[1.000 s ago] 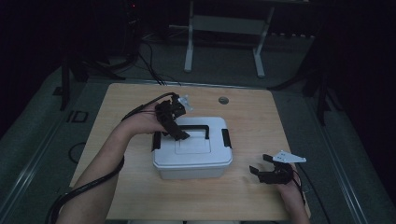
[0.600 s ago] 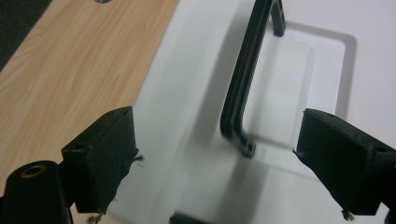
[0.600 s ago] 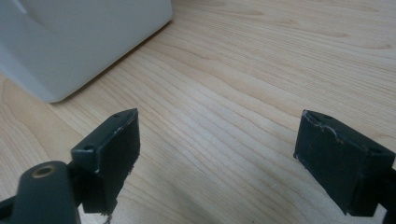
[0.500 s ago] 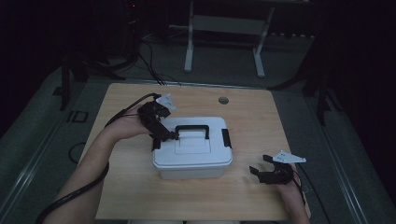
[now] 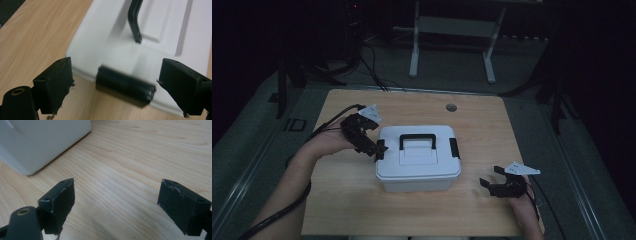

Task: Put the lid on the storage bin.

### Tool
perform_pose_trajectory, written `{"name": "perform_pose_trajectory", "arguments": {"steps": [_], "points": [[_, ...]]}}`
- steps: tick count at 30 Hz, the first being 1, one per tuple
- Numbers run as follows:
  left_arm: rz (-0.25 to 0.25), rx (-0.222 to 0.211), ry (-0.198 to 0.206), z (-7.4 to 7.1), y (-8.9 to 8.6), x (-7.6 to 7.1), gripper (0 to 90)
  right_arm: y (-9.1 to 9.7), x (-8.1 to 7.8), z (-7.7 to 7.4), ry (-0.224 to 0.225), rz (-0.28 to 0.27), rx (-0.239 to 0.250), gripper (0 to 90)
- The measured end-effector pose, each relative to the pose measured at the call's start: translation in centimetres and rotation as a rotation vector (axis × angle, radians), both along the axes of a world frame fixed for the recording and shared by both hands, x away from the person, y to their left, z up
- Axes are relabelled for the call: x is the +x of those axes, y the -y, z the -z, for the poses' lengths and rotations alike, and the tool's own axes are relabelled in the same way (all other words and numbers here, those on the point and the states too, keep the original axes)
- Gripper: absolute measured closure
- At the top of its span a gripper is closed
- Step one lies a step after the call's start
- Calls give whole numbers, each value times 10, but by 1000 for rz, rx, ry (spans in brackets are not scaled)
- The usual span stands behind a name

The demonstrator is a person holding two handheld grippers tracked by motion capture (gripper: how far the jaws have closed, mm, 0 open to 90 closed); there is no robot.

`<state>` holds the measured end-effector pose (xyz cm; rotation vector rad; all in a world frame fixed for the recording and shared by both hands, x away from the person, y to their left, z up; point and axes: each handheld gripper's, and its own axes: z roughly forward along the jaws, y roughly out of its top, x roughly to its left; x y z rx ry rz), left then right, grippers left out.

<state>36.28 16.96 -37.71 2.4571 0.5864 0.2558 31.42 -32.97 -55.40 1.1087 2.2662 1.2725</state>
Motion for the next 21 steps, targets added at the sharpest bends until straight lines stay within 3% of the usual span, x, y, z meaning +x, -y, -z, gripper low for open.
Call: {"name": "perform_pose_trajectory", "arguments": {"steps": [11, 21], "points": [[-84, -42, 8, 7, -45, -12, 119, 0, 0, 0, 2, 1, 3, 139], [-115, -63, -7, 34, -70, -19, 119, 0, 0, 1, -3, 3, 2, 139]]}}
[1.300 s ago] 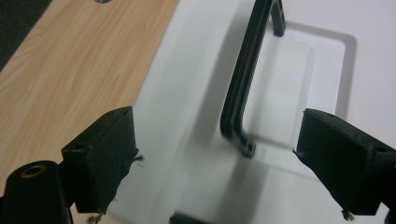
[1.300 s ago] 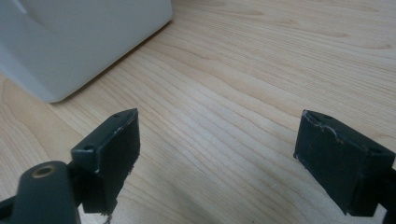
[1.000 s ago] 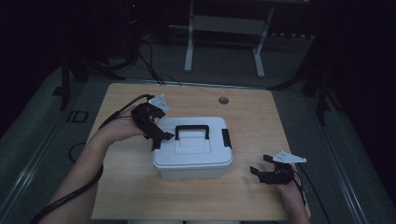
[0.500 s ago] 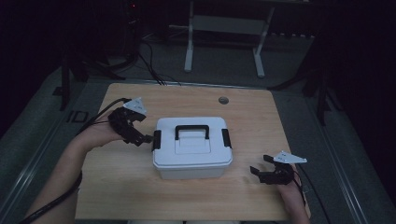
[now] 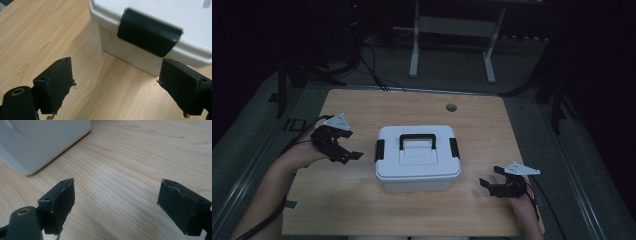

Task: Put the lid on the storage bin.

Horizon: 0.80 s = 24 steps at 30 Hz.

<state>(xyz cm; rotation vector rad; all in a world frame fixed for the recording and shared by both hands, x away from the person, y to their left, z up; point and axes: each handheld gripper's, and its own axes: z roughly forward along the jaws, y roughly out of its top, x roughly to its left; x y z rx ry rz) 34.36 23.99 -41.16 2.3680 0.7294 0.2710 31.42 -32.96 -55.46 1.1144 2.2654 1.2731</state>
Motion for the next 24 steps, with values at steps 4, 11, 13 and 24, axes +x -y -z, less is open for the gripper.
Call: {"name": "perform_pose_trajectory", "arguments": {"steps": [4, 11, 13, 24], "points": [[-1, -1, 4, 13, -7, -2, 119, -1, -1, 0, 0, 1, -2, 139], [-20, 7, -30, 34, -14, -3, 119, -1, -1, 1, -3, 0, -7, 139], [-27, -2, -38, 42, -16, -4, 119, -1, 0, 0, -1, 0, -4, 139], [-38, 24, -83, 84, -16, -9, 119, -1, -1, 0, 0, 1, -5, 139]]}}
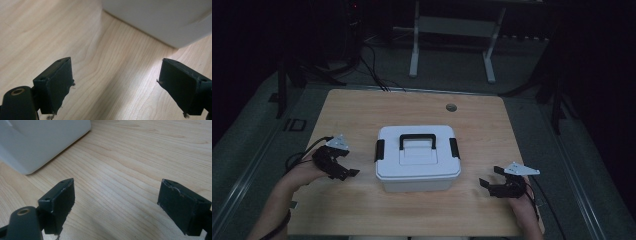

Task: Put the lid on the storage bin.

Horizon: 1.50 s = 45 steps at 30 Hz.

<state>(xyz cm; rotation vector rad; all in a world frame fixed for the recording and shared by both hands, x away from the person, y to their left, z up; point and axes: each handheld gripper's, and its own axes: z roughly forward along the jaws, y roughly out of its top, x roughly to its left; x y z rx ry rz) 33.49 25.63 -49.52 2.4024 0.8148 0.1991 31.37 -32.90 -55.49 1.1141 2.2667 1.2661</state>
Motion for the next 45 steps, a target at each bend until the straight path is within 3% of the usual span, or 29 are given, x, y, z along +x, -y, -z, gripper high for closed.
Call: {"name": "perform_pose_trajectory", "arguments": {"steps": [4, 11, 15, 19, 21, 25, 29, 31, 32, 35, 37, 38, 41, 45], "points": [[-4, -19, -20, 14, 1, -4, 118, 0, 0, 0, 2, 0, -3, 139], [0, -8, -29, 35, 6, -12, 118, 2, 0, -2, 15, 18, 4, 139], [-8, 11, -33, 43, 9, -13, 116, 1, 0, -1, 13, 14, -5, 139], [-17, 14, -13, 46, 10, -15, 107, 1, 0, -1, 15, 14, 0, 139], [-45, 9, 19, 51, 11, -19, 107, 1, 0, -1, 12, 17, -3, 139], [-77, -25, 20, 54, 9, -21, 107, 1, 0, -1, 13, 16, -6, 139], [-122, -19, 23, 56, 9, -23, 108, 1, 0, -1, 13, 20, -5, 139], [-122, -19, 23, 56, 9, -23, 108, 1, 0, -1, 13, 20, -4, 139], [-137, -38, 25, 57, 9, -25, 107, 1, 0, -1, 13, 19, -3, 139], [-164, -35, 58, 58, 9, -28, 107, 1, 0, 0, 14, 22, -5, 139], [-164, -35, 58, 58, 9, -28, 105, 1, 0, -1, 17, 26, -5, 139], [-202, -37, 95, 56, 8, -31, 105, 1, 0, -1, 17, 26, -5, 139], [-248, -30, 125, 55, 8, -33, 90, 2, 0, 0, 21, 38, -4, 139], [-286, -40, 125, 55, 6, -37, 90, 3, 0, 0, 22, 41, -5, 139]]}}
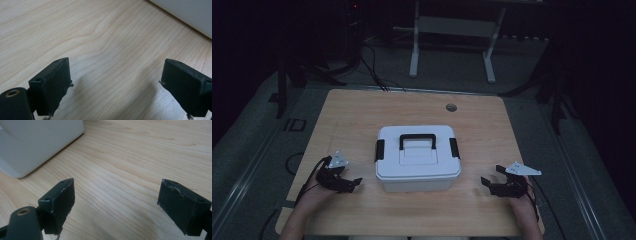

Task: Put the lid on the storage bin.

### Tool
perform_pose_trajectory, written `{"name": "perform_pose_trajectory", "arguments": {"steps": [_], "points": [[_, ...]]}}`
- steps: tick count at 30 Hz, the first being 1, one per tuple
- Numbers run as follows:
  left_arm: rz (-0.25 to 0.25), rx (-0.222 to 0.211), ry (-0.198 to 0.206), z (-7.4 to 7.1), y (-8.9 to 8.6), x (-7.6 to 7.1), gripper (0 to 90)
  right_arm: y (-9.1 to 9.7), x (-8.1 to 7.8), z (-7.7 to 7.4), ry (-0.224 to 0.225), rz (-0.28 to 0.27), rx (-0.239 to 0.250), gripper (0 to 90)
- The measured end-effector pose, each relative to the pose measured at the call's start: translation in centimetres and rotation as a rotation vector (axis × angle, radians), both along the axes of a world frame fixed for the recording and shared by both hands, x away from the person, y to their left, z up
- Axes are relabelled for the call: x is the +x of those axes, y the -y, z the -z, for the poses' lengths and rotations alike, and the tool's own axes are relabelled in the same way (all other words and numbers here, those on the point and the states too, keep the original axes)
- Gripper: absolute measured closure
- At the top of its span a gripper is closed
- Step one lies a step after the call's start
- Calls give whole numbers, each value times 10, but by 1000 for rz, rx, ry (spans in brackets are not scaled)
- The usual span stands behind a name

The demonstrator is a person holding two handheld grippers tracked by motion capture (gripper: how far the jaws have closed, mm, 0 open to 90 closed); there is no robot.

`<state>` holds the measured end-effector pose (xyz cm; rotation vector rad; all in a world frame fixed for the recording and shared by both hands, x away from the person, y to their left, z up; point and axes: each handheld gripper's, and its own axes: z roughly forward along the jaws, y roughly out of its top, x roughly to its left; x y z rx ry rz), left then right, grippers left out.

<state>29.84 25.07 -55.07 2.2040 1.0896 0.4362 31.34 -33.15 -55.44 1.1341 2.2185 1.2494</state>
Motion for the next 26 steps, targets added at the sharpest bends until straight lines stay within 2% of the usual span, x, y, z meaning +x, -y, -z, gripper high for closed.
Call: {"name": "perform_pose_trajectory", "arguments": {"steps": [4, 6, 8, 10, 16, 17, 18, 19, 26], "points": [[-23, -5, 17, 2, -2, -4, 90, 0, 0, 0, -1, 3, 0, 139], [-40, 18, 36, 3, -3, -7, 90, 1, 0, 0, 0, 10, -2, 139], [-58, 11, 49, 3, -3, -8, 90, 0, 0, 0, 2, 15, -8, 139], [-82, 10, 51, 3, -4, -9, 90, 0, 0, 0, 3, 17, -8, 139], [-112, 25, 53, 7, -4, -11, 90, -1, 1, 0, 11, 34, -28, 139], [-152, 17, 57, 8, -6, -11, 90, -1, 1, 0, 13, 46, -29, 139], [-152, 17, 57, 8, -6, -11, 90, -1, 1, 0, 13, 51, -27, 139], [-175, 13, 75, 7, -7, -11, 90, -1, 1, 0, 16, 55, -28, 139], [-209, 27, 89, 8, -8, -12, 90, 0, 1, 0, 14, 69, -29, 139]]}}
